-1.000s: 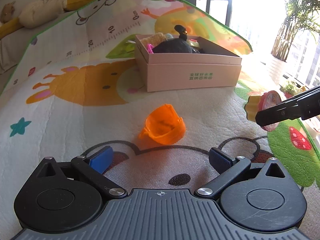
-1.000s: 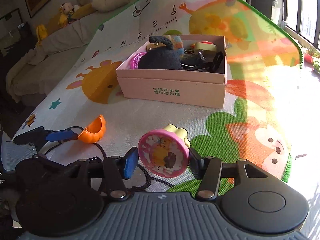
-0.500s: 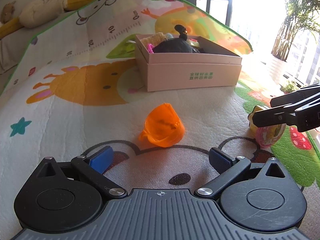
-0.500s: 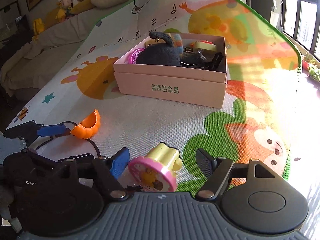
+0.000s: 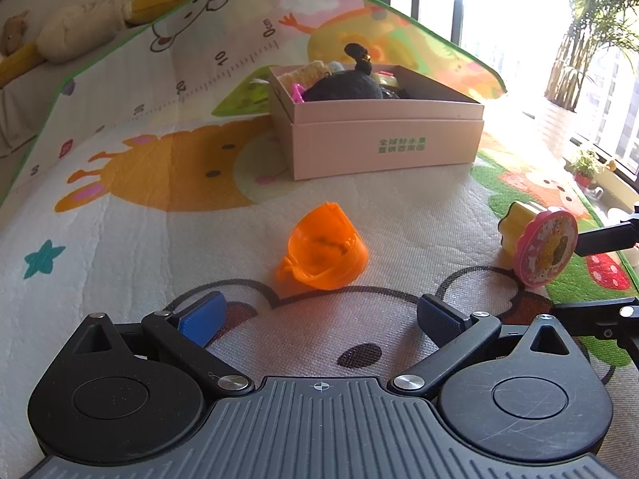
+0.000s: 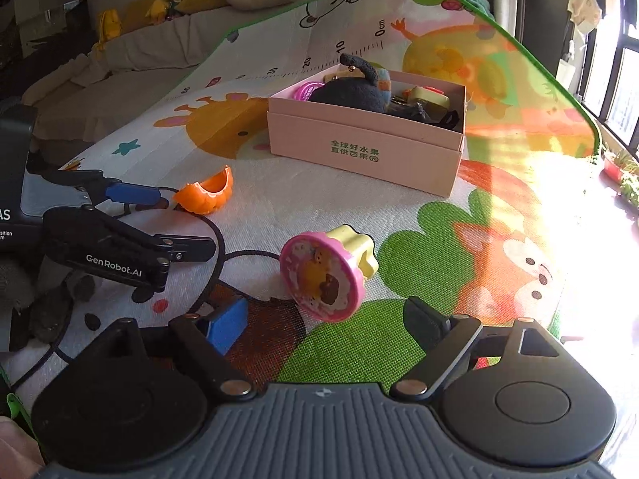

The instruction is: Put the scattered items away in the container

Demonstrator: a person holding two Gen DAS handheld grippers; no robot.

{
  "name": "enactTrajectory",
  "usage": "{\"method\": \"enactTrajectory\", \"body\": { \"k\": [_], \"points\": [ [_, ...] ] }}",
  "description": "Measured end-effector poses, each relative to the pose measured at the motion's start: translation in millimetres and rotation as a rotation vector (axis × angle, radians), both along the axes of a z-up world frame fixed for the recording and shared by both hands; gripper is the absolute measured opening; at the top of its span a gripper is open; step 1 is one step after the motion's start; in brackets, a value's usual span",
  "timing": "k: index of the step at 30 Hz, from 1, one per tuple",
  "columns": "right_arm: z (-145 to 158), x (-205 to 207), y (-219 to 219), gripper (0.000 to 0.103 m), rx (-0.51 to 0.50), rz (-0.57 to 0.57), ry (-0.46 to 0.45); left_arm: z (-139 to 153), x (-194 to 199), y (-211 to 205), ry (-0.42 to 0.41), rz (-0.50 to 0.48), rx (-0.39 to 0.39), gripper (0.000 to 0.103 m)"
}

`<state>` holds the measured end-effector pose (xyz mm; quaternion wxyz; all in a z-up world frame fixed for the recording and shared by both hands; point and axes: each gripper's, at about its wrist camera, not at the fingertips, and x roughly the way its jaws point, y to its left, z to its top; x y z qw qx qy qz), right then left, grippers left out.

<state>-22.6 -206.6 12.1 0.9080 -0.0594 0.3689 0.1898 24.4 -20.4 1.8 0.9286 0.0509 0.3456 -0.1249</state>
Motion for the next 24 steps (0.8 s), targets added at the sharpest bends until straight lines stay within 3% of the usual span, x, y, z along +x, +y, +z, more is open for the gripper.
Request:
{"method": "enactTrajectory", "body": {
  "k": [2, 5, 7, 9, 15, 24],
  "points": [
    [-5, -1, 8, 0.081, -0.005, -0.001, -0.003, 0, 0, 0, -0.001, 0.0, -0.004, 0.103],
    [-9, 6, 13, 0.057, -0.025, -0.032, 0.0, 2, 0, 5, -0.002, 0.006, -0.034, 0.103],
    [-8, 13, 9, 0.033, -0.016, -0.065, 0.009, 2, 0, 7, 0.0, 0.006, -0.042, 0.103],
    [-2, 21, -2, 0.027, 0.03, -0.085, 0.032, 2, 0, 6, 0.0, 0.006, -0.038, 0.103],
    [15, 35, -23, 0.027, 0.125, -0.13, 0.041, 2, 0, 6, -0.001, 0.007, -0.041, 0.103],
    [6, 71, -53, 0.02, 0.411, -0.207, 0.22, 4, -2, 6, -0.017, -0.002, -0.047, 0.103]
  ]
}}
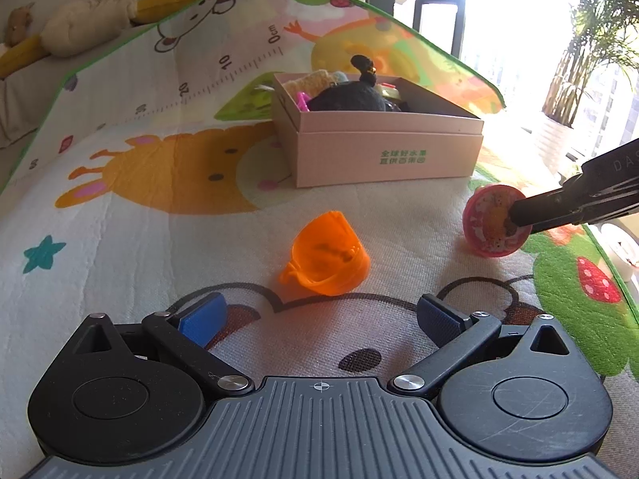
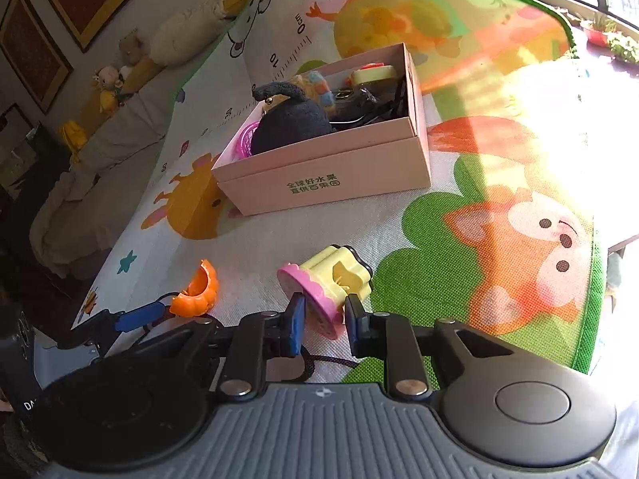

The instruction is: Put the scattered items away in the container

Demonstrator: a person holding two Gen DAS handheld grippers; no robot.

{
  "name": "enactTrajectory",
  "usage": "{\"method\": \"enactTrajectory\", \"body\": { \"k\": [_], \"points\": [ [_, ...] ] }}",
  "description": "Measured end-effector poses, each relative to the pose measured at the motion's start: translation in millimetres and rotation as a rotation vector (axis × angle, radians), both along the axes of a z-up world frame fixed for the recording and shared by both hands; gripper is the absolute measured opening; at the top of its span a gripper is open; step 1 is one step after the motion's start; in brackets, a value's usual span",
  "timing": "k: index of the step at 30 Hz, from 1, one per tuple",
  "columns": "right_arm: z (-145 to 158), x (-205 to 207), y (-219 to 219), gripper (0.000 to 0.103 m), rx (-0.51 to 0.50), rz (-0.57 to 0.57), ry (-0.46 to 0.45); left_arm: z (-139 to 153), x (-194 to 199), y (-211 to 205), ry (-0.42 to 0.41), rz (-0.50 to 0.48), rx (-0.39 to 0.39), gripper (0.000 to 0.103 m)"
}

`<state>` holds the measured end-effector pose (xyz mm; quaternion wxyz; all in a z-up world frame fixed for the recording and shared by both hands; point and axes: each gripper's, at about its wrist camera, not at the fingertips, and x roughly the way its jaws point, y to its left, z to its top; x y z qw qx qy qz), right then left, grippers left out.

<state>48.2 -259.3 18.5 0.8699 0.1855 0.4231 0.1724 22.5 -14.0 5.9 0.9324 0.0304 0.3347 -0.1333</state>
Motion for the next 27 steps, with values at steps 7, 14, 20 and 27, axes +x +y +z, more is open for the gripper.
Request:
{"method": "enactTrajectory", "body": {
  "k": [7, 14, 20, 27],
  "points": [
    [-11, 25, -34, 0.02, 0.204, -0.092, 0.079, 36, 0, -27, -0.117, -0.122, 0.021, 0.103],
    [-6, 20, -41, 0.023, 0.19, -0.086, -0.007, 38, 22, -102, -0.146, -0.319, 0.096, 0.103],
    [0, 2, -60, 0.041, 0.154, -0.133, -0.087, 9, 31, -155, -0.145, -0.4, 0.23, 0.103],
    [3, -18, -79, 0.057, 0.076, -0.184, -0.158, 0, 39, -168, -0.103, -0.298, 0.219, 0.083]
  ]
}}
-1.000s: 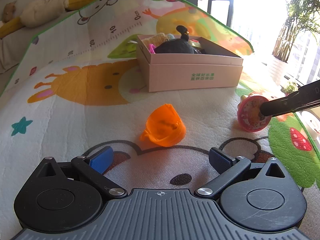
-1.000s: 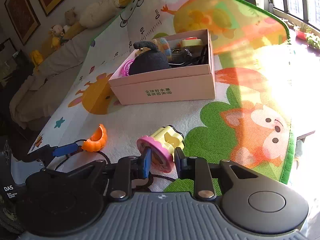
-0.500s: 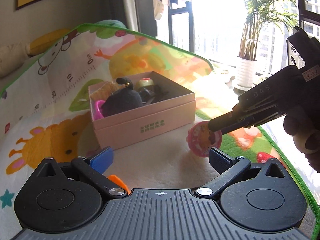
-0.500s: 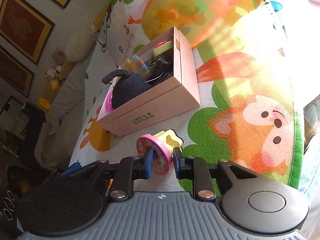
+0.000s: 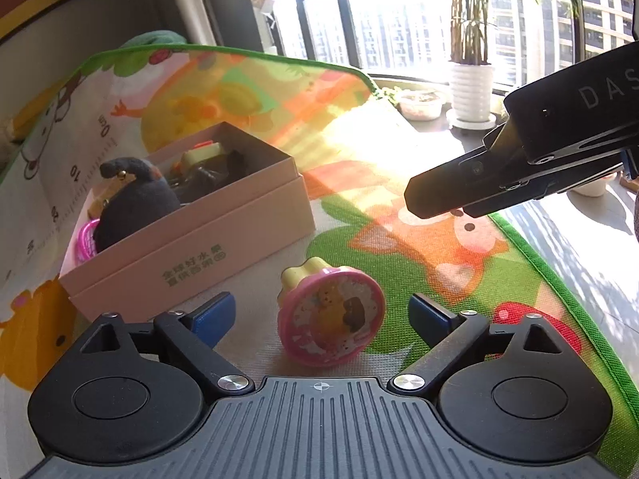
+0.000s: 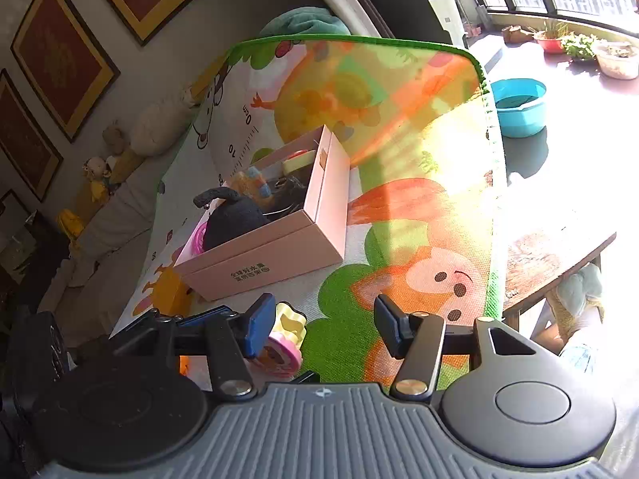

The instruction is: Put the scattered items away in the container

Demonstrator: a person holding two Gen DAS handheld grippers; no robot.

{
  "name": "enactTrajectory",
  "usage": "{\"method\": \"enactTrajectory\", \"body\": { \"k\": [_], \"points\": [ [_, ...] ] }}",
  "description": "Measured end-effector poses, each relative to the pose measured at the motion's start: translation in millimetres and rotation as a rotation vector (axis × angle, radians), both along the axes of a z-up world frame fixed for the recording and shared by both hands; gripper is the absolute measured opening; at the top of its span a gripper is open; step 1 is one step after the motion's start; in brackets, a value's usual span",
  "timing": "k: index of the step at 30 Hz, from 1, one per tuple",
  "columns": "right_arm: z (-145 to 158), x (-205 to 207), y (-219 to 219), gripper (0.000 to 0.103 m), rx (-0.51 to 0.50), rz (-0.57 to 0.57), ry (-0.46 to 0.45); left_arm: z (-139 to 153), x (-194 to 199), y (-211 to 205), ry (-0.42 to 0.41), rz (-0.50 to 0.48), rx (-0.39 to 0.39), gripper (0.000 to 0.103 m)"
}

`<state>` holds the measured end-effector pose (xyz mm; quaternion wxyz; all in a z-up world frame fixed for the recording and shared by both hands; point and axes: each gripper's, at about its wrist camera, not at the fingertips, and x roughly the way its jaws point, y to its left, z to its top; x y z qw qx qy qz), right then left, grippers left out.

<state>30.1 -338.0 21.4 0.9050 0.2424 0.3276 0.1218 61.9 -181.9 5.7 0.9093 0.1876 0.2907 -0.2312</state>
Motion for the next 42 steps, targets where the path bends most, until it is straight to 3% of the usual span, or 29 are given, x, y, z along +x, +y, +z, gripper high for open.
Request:
{"method": "enactTrajectory", "body": {
  "k": [1, 5, 12, 19, 24, 33, 34, 38, 42],
  "points": [
    [-1, -1, -1, 0.057, -0.002, -0.007, 0.0, -2, 1, -1, 0.012, 0.005, 0.008, 0.066],
    [-7, -4, -3, 0.057, 0.003, -0.027, 0.013, -1, 2, 4, 0.024, 0.025, -0.003, 0.06],
    [-7, -15, 5, 0.062, -0.038, -0.02, 0.012, 14, -14, 29, 0.09, 0.032, -0.034, 0.06],
    [2, -25, 22, 0.07, -0.056, 0.03, -0.016, 33, -38, 60, 0.276, -0.018, -0.049, 0.06],
    [1, -26, 46, 0.07, -0.07, 0.112, -0.021, 24, -34, 62, 0.28, 0.013, -0.069, 0.06],
    [-3, -21, 60, 0.081, -0.116, 0.232, -0.008, 26, -16, 55, 0.253, -0.02, -0.056, 0.061],
    [-3, -18, 60, 0.081, -0.107, 0.244, -0.003, 26, -17, 56, 0.253, -0.026, -0.058, 0.062],
    [6, -9, 57, 0.081, -0.127, 0.225, -0.023, 33, -35, 68, 0.217, -0.053, -0.073, 0.092],
    [16, -17, 68, 0.082, -0.21, 0.296, -0.077, 37, -60, 88, 0.181, -0.061, -0.087, 0.095]
  ]
}}
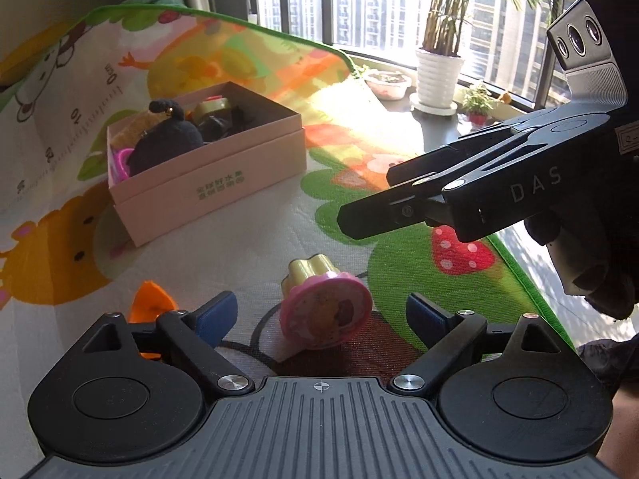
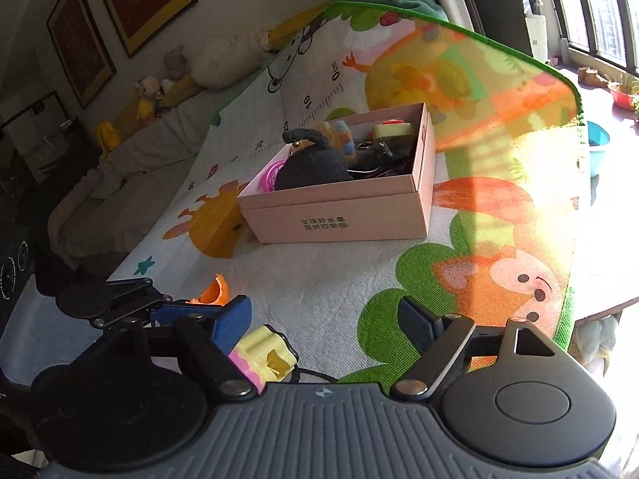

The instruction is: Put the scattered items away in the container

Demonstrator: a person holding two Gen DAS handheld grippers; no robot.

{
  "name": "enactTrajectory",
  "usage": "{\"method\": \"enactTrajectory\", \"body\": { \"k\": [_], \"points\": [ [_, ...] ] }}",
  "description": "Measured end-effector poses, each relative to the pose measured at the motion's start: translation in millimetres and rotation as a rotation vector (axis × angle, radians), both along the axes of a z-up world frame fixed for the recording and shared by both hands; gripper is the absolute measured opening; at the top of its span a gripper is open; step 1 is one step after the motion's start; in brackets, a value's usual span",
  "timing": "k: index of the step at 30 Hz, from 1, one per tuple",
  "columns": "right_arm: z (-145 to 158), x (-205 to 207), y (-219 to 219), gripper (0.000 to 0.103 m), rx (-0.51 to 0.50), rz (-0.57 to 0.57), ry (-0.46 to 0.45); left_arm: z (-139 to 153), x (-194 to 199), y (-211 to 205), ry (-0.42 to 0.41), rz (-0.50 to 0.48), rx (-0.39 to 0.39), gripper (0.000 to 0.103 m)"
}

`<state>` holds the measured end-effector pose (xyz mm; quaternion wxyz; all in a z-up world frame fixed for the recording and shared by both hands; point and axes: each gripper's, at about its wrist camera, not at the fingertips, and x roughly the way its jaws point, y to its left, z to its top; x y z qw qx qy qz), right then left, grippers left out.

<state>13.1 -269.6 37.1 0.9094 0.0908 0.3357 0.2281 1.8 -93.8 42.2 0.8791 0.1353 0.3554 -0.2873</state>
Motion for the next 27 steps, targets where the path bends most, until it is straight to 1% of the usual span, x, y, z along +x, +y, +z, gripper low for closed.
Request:
{"method": "enactTrajectory", "body": {
  "k": [3, 6, 8, 9, 10, 13, 15, 16, 17, 18, 19, 22, 24, 27],
  "points": [
    [0, -12, 24, 0.081, -0.094, 0.103, -0.043, -4, -9, 20, 0.007, 0.048, 0.008, 0.096],
    [-3, -30, 53, 0.081, -0.229, 0.177, -0.128, -8, -12, 42, 0.03, 0.113, 0.003, 0.097],
    [-8, -39, 72, 0.077, -0.317, 0.212, -0.185, -12, -13, 52, 0.041, 0.142, 0.007, 0.098],
    [-10, -42, 80, 0.074, -0.353, 0.224, -0.204, -13, -13, 58, 0.048, 0.16, 0.003, 0.098],
    [-13, -43, 87, 0.073, -0.38, 0.239, -0.213, -14, -13, 62, 0.053, 0.168, -0.004, 0.098],
    [-17, -43, 96, 0.071, -0.402, 0.259, -0.203, -13, -16, 69, 0.046, 0.177, -0.021, 0.098],
    [-20, -41, 99, 0.07, -0.412, 0.254, -0.198, -13, -17, 72, 0.041, 0.183, -0.029, 0.098],
    [-20, -39, 98, 0.062, -0.413, 0.247, -0.196, -13, -17, 73, 0.039, 0.187, -0.031, 0.098],
    [-20, -35, 96, 0.056, -0.406, 0.232, -0.184, -13, -16, 74, 0.038, 0.19, -0.034, 0.098],
    [-19, -30, 92, 0.047, -0.387, 0.213, -0.162, -14, -15, 75, 0.038, 0.192, -0.037, 0.098],
    [-18, -25, 87, 0.046, -0.353, 0.196, -0.135, -14, -15, 75, 0.039, 0.193, -0.04, 0.099],
    [-15, -3, 60, 0.046, -0.175, 0.13, -0.014, -16, -12, 74, 0.044, 0.192, -0.047, 0.099],
    [-17, 18, 36, 0.046, -0.006, 0.074, 0.103, -17, -10, 73, 0.047, 0.189, -0.049, 0.1],
    [-29, 46, 7, 0.045, 0.176, -0.005, 0.231, -19, -7, 71, 0.052, 0.19, -0.05, 0.1]
  ]
}}
